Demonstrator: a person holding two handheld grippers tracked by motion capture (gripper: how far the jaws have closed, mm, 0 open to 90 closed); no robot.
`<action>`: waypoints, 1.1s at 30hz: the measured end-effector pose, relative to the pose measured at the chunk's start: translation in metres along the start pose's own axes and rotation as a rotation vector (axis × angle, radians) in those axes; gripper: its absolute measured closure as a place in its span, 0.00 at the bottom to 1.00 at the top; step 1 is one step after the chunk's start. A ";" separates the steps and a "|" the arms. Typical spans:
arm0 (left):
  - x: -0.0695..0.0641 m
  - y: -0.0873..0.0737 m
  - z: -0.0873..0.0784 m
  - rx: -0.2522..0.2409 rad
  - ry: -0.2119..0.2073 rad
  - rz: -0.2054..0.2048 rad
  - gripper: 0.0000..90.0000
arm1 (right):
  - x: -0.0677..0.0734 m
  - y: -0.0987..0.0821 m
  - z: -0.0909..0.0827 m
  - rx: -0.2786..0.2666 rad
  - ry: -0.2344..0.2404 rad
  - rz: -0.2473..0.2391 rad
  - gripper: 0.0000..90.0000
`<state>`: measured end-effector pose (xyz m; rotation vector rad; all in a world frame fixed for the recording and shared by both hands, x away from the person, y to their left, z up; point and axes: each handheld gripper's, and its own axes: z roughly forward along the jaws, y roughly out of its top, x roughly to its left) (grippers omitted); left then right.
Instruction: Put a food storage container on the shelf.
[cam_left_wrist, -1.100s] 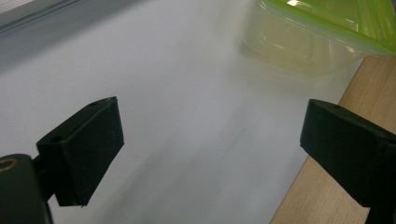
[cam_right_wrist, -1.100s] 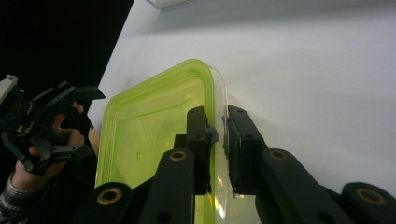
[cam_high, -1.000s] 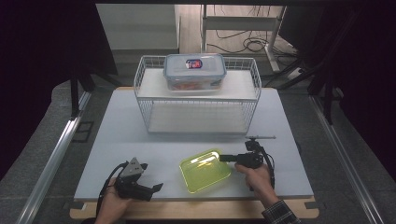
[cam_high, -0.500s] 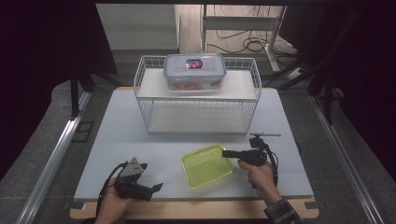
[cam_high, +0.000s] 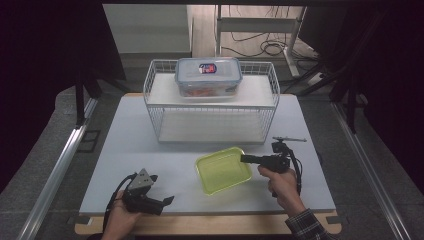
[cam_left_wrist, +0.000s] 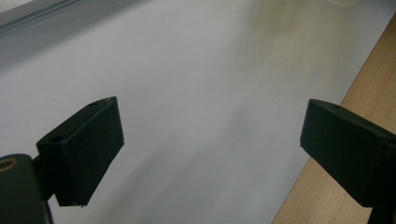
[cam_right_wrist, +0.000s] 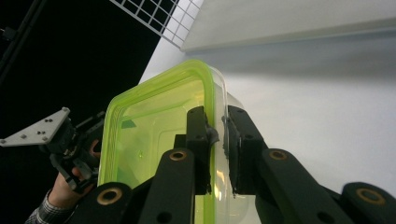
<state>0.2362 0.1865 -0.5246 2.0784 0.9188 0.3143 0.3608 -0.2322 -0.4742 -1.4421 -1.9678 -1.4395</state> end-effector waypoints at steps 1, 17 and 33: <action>0.000 0.000 0.000 0.000 0.000 0.000 0.07 | 0.001 0.001 -0.001 -0.003 0.001 -0.003 0.89; 0.000 0.000 0.000 0.000 0.000 0.001 0.07 | 0.016 0.020 -0.008 -0.028 0.012 -0.015 0.89; 0.000 0.000 0.000 0.002 0.001 0.005 0.07 | 0.044 0.048 -0.028 -0.079 0.034 -0.036 0.89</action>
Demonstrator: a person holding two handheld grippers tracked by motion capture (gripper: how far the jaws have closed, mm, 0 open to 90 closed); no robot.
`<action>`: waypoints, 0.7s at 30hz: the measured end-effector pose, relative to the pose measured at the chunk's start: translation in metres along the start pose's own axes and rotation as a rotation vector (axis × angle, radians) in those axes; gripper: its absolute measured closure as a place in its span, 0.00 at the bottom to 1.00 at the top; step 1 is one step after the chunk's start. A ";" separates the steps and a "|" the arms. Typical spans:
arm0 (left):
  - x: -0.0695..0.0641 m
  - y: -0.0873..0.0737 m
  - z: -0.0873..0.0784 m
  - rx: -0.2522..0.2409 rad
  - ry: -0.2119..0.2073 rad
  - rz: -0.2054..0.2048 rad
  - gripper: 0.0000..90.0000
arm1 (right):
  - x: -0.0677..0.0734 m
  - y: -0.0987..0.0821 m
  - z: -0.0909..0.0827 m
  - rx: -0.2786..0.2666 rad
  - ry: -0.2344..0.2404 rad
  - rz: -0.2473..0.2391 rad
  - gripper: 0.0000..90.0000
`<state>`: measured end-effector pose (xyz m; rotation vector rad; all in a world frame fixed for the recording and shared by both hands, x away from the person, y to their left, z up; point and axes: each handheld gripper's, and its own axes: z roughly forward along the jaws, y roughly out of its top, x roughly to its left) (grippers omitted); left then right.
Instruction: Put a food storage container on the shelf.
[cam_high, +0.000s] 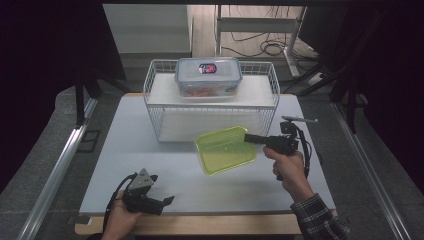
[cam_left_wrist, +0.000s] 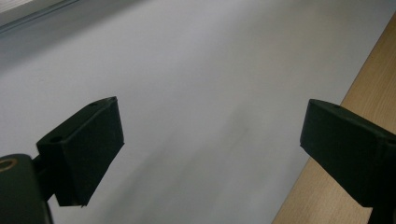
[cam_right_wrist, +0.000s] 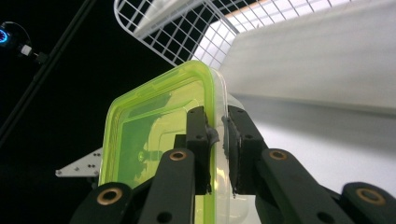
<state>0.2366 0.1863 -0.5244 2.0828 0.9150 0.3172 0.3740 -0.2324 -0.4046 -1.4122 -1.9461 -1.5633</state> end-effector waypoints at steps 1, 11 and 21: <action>0.000 0.000 0.000 0.000 0.000 0.000 0.07 | 0.002 0.002 -0.001 -0.003 0.000 -0.001 0.89; 0.000 0.000 0.000 0.000 -0.001 0.004 0.07 | 0.017 0.019 -0.006 -0.022 0.025 0.005 0.89; 0.001 0.000 0.000 -0.005 -0.002 -0.001 0.07 | 0.030 0.035 -0.008 -0.046 0.037 -0.009 0.89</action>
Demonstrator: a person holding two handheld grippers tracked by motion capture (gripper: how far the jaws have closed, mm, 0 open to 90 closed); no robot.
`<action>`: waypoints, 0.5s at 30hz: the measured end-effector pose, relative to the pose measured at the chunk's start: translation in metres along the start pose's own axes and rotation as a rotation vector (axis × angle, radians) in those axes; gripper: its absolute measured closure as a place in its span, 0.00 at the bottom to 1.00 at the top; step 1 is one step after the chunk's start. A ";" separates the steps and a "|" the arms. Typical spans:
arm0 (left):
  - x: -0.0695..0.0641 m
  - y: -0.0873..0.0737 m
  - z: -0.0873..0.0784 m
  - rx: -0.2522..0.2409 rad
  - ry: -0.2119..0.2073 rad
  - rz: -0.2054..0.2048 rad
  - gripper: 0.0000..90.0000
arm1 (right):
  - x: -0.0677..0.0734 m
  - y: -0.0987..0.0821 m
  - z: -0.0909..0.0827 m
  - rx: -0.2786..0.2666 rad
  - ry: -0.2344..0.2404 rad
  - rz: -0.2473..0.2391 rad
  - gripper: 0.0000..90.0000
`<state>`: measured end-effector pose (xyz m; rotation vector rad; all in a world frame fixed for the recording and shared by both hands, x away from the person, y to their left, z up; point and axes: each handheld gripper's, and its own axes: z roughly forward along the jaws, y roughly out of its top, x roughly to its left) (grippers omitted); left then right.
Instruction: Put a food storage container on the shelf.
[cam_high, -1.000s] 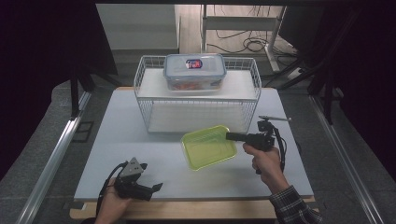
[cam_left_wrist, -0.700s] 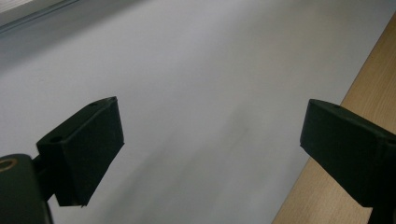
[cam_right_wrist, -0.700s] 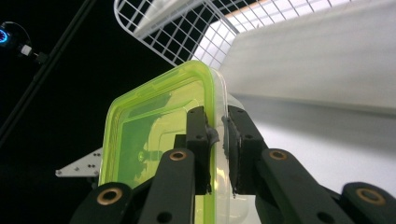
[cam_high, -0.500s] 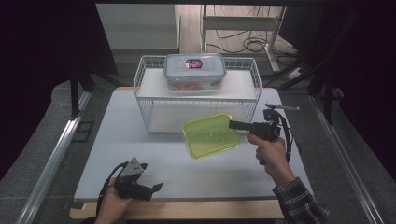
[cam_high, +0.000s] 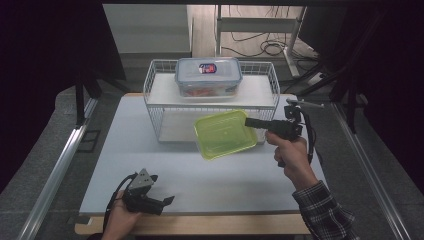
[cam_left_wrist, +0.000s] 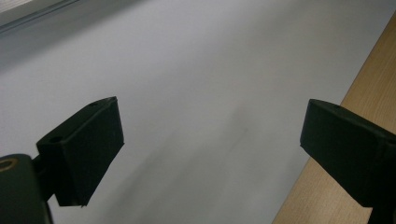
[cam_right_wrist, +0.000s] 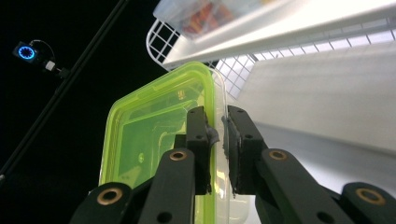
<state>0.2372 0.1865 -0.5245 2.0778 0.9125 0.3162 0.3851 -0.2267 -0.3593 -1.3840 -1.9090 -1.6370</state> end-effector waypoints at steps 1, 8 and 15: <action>0.000 0.000 0.000 -0.004 -0.003 -0.005 0.07 | 0.003 0.004 0.000 -0.003 -0.002 -0.004 0.89; 0.001 0.000 -0.001 -0.011 -0.005 -0.013 0.07 | 0.009 0.016 0.000 -0.020 0.005 -0.004 0.89; 0.001 0.000 0.000 -0.012 -0.007 -0.017 0.07 | 0.018 0.031 0.000 -0.045 0.011 -0.012 0.89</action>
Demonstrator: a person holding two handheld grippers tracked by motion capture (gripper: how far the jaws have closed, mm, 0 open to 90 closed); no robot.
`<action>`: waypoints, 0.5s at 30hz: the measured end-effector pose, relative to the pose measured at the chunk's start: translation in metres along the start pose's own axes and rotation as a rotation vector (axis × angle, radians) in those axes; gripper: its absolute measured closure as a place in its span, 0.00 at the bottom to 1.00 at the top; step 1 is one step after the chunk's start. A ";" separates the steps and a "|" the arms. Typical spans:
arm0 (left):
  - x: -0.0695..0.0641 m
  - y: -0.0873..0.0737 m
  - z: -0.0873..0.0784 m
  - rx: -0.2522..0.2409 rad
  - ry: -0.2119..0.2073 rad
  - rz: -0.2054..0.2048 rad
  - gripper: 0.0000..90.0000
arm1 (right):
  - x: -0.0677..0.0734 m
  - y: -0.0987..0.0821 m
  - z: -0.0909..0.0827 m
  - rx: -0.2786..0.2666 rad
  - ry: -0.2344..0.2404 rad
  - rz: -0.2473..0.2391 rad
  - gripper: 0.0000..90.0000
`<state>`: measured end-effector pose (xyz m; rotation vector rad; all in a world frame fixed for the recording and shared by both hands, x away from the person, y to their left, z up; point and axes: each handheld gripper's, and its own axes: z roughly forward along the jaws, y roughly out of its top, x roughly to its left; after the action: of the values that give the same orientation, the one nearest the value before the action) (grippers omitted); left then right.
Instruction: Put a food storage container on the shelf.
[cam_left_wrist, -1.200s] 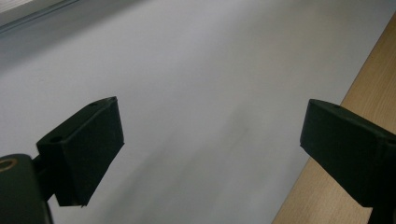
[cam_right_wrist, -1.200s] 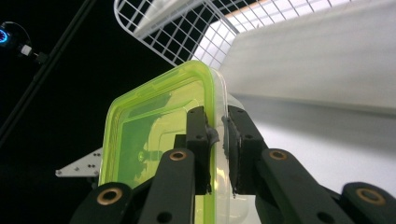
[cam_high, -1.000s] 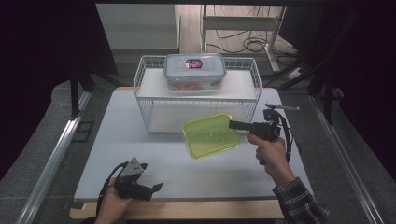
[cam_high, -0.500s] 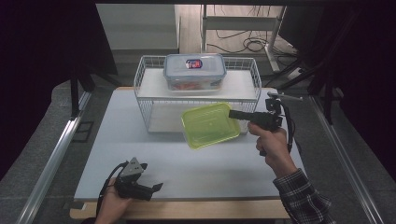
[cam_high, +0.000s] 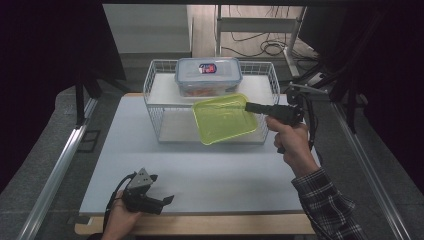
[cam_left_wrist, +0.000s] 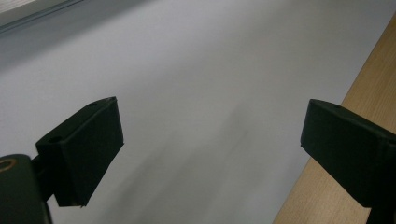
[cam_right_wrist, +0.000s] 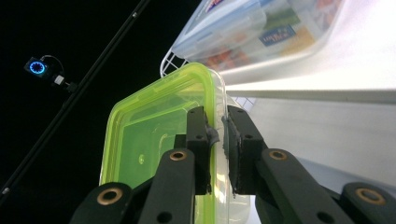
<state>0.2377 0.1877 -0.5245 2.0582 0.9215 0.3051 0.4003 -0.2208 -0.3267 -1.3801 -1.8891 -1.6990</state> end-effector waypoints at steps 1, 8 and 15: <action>0.000 0.000 0.000 -0.001 0.000 -0.001 0.07 | 0.001 0.002 0.000 -0.004 0.000 -0.001 0.89; 0.000 0.000 0.000 -0.001 0.001 -0.001 0.07 | 0.008 0.014 0.003 -0.023 0.002 0.002 0.89; 0.000 0.000 0.000 -0.001 0.000 -0.001 0.07 | 0.015 0.028 0.008 -0.047 -0.007 -0.004 0.89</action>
<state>0.2375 0.1880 -0.5242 2.0567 0.9226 0.3047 0.4167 -0.2106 -0.2998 -1.4019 -1.8690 -1.7532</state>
